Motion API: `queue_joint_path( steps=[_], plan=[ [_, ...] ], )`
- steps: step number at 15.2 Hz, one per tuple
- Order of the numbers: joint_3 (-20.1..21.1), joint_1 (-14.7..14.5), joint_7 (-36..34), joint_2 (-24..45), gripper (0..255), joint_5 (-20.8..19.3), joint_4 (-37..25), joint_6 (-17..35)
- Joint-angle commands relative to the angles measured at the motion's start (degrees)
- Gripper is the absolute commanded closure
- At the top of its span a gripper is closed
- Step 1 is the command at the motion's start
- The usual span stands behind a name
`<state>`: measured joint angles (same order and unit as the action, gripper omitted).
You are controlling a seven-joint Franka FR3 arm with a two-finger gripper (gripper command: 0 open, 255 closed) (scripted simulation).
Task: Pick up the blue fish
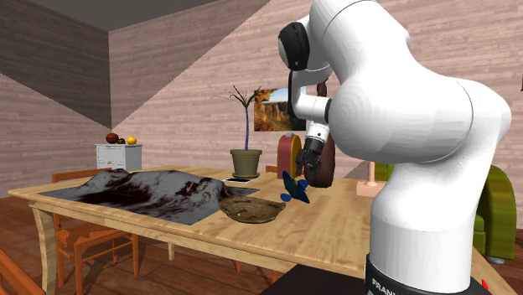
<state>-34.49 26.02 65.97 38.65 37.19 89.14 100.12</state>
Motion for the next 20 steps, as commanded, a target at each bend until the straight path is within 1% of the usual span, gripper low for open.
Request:
queue_joint_path(
  steps=[1, 10, 20],
  plan=[
    [0.05, 0.06, 0.1, 0.21, 255, 0.07, 0.12, 0.16],
    [0.03, 0.04, 0.18, 0.16, 255, 0.07, 0.28, 0.25],
    [-1.3, -0.4, -2.17, -3.46, 255, -2.09, -1.95, -4.67]
  ],
)
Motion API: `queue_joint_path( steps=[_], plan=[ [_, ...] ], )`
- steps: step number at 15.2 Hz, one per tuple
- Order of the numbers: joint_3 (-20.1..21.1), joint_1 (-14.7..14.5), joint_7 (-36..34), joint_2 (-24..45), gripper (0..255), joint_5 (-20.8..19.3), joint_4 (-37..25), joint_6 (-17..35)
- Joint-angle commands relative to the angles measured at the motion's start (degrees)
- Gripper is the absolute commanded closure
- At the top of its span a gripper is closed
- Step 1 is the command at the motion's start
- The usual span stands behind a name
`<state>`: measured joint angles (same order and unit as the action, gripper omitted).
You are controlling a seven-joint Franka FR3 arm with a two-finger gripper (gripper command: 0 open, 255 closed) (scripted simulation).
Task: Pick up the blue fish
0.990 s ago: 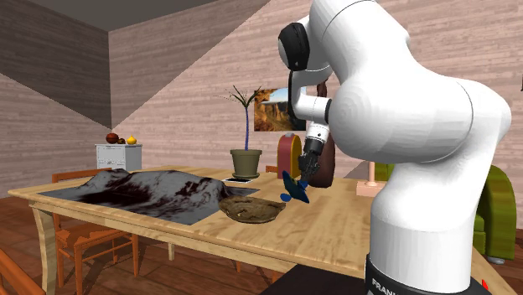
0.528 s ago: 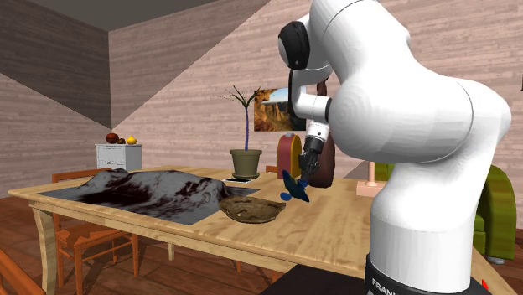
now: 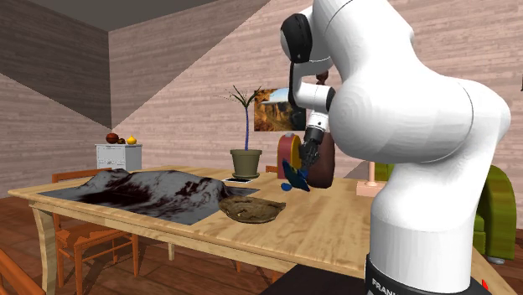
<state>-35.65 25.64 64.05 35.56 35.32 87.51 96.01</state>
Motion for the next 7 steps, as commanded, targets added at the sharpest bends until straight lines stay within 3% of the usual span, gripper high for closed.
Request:
queue_joint_path(
  steps=[1, 7],
  plan=[
    [-0.25, -0.03, -0.48, -0.69, 255, -0.41, -0.62, -1.09],
    [-0.67, -0.04, -1.47, -1.9, 255, -1.16, -2.05, -3.33]
  ],
)
